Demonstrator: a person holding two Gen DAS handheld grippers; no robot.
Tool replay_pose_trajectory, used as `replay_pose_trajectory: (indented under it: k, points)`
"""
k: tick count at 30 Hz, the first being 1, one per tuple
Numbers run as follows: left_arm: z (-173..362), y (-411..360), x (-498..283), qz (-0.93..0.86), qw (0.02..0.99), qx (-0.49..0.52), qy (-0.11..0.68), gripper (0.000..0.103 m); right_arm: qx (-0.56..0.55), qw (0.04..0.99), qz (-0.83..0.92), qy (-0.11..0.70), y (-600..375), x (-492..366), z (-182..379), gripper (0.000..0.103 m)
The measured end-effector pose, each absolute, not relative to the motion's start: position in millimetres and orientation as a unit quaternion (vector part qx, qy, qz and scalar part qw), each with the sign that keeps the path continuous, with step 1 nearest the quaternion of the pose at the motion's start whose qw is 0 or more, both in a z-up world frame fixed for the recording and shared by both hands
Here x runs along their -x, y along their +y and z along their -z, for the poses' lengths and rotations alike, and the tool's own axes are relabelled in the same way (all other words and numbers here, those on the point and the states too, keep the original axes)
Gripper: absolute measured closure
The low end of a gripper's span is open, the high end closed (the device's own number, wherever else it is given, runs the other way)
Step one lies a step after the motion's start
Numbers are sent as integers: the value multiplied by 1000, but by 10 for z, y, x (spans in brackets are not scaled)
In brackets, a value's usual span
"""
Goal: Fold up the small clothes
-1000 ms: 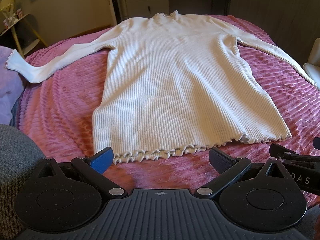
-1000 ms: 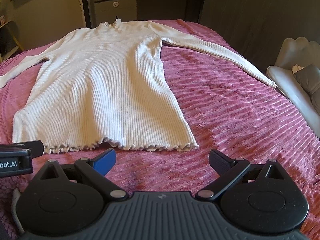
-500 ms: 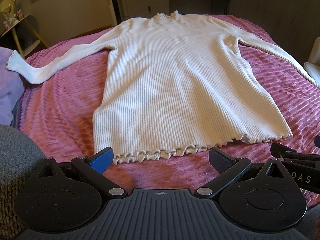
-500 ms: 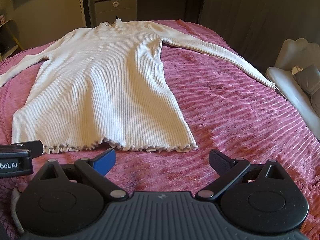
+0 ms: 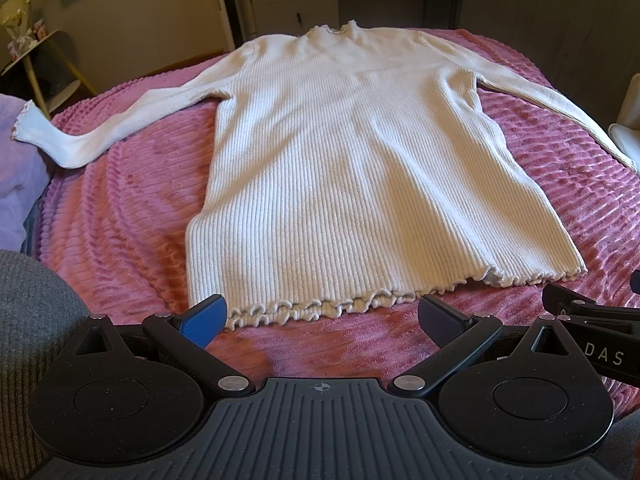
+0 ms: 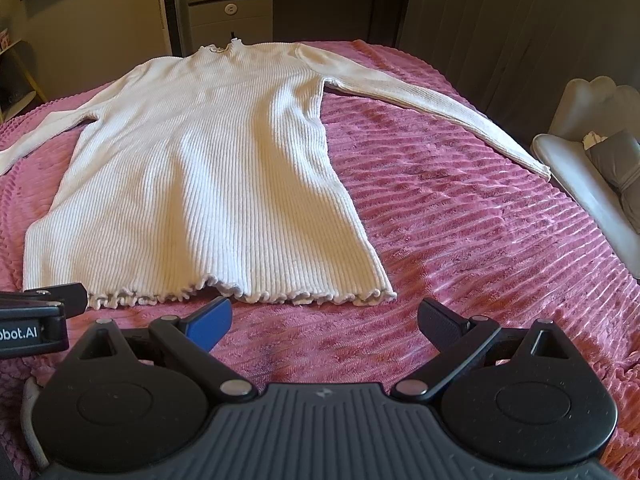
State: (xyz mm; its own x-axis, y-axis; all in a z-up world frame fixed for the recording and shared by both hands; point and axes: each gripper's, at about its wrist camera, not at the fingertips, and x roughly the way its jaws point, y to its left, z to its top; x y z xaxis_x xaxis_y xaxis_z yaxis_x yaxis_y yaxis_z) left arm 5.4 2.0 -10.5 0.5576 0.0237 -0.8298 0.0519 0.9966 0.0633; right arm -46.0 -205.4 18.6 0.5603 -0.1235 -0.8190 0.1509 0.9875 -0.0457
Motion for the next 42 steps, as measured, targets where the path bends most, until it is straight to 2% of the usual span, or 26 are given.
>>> replay_pose_trajectory:
  k: [14, 19, 29, 33, 35, 37, 38, 40, 42]
  points:
    - [119, 23, -67, 5, 882, -44, 470, 0, -22, 885, 77, 458, -2070, 452, -188, 4]
    - [129, 25, -71, 4, 883, -47, 468, 0, -59, 895, 64, 438, -2133, 477, -183, 4]
    - [105, -27, -238, -6, 889, -62, 453, 0, -245, 870, 40, 427, -2676, 297, 22, 4]
    - [68, -18, -457, -17, 895, -55, 443, 0, -332, 859, 68, 383, -3198, 125, 91, 5]
    - [64, -13, -607, -24, 898, -52, 436, 0, -351, 860, 96, 359, -3473, 5, 98, 11]
    - [80, -11, -759, -33, 902, -48, 428, 0, -354, 861, 125, 343, -3719, -137, 119, 31]
    - [95, -5, -846, -38, 904, -45, 423, 0, -356, 861, 133, 338, -3822, -213, 147, 35]
    - [146, 23, -1027, -48, 909, -38, 413, 0, -369, 856, 148, 331, -4072, -383, 240, 57]
    - [227, 73, -1202, -62, 912, -31, 405, 0, -376, 848, 175, 330, -4328, -570, 356, 72]
